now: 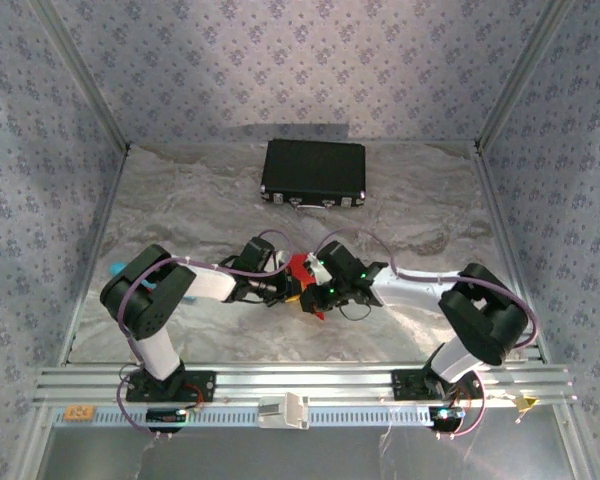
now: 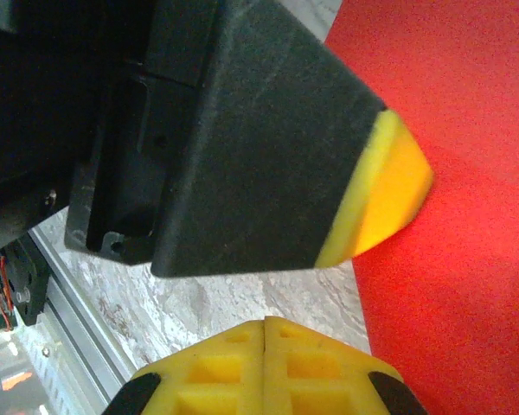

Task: Fold a paper plane with a square sheet of paper (pick it up from the middle)
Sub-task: Third fold the triangle at the center of the table.

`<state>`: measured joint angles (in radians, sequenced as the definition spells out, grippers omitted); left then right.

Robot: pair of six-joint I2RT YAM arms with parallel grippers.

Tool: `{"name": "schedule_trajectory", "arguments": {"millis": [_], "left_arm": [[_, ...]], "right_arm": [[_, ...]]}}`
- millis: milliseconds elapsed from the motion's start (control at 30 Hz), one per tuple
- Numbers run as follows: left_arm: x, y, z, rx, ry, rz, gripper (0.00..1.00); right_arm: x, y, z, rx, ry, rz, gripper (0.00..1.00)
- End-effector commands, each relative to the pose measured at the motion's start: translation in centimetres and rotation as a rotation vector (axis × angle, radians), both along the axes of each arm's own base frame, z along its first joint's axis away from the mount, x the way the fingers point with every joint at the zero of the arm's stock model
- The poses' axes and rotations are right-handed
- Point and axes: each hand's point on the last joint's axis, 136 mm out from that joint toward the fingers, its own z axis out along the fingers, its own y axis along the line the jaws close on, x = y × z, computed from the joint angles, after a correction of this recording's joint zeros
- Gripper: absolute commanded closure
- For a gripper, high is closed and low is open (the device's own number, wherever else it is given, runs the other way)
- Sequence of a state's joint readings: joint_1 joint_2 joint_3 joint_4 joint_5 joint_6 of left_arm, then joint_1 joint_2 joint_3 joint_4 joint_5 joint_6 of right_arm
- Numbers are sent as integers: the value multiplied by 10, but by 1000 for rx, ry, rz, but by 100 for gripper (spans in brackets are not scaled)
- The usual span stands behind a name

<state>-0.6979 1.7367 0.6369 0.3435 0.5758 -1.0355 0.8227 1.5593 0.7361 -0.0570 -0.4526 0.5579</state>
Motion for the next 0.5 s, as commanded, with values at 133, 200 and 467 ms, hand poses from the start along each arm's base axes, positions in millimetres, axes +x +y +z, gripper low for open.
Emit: {"name": "schedule_trajectory", "arguments": {"millis": [133, 200, 467], "left_arm": [[-4, 12, -18, 81, 29, 9, 100], [-5, 12, -19, 82, 29, 8, 100], [-5, 13, -22, 96, 31, 5, 100]], "right_arm": [[1, -3, -20, -100, 32, -7, 96], [-1, -9, -28, -125, 42, -12, 96], [-11, -22, -38, -130, 65, -36, 96]]}}
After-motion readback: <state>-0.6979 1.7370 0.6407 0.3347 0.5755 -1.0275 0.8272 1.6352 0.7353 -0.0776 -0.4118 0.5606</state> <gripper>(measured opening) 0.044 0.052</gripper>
